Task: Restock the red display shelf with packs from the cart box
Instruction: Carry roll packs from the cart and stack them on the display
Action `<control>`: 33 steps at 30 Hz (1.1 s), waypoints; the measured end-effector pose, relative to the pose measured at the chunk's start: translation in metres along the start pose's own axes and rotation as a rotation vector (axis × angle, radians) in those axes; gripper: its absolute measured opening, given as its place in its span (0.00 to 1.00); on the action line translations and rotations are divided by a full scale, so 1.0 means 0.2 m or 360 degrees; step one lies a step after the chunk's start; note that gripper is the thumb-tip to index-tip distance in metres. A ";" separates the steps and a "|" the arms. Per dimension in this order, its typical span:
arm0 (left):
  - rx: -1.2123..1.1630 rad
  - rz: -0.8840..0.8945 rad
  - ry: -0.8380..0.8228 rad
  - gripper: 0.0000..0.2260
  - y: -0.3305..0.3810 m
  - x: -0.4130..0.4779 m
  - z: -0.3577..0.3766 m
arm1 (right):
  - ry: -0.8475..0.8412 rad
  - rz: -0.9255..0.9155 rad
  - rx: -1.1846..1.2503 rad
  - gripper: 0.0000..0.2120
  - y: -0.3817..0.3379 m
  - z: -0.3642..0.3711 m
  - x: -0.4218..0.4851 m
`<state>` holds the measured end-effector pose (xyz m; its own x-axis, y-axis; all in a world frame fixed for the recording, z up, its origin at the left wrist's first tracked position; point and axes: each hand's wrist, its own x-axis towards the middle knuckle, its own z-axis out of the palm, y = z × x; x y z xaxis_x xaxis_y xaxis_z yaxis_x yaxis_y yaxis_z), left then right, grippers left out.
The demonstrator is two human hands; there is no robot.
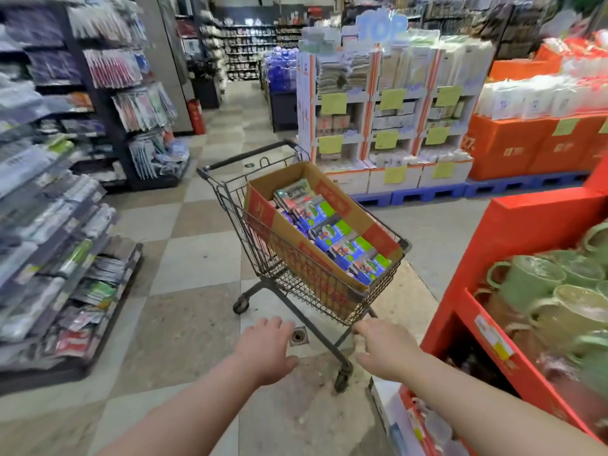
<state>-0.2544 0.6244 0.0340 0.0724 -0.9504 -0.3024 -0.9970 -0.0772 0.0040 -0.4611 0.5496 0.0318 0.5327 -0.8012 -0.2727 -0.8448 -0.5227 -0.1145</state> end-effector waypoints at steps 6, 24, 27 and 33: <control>-0.0031 0.0002 0.0100 0.28 -0.04 0.39 -0.20 | -0.0161 0.0000 0.0026 0.19 0.13 0.05 0.30; 0.0011 0.0223 -0.0045 0.29 -0.52 1.30 -0.31 | -0.0184 0.0302 0.0156 0.20 0.16 -0.15 1.18; 0.0064 0.0308 -0.0126 0.29 -0.65 1.43 -0.30 | -0.0120 0.0384 0.0173 0.21 0.13 -0.24 1.37; 0.0098 0.0450 -0.0246 0.28 -0.83 1.68 -0.27 | -0.0015 0.0579 0.0358 0.20 0.12 -0.33 1.62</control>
<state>-0.0622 0.3006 -0.0167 -0.2079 -0.8743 -0.4386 -0.9771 0.2060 0.0523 -0.3051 0.2576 0.0041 0.1985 -0.9183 -0.3425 -0.9681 -0.1292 -0.2145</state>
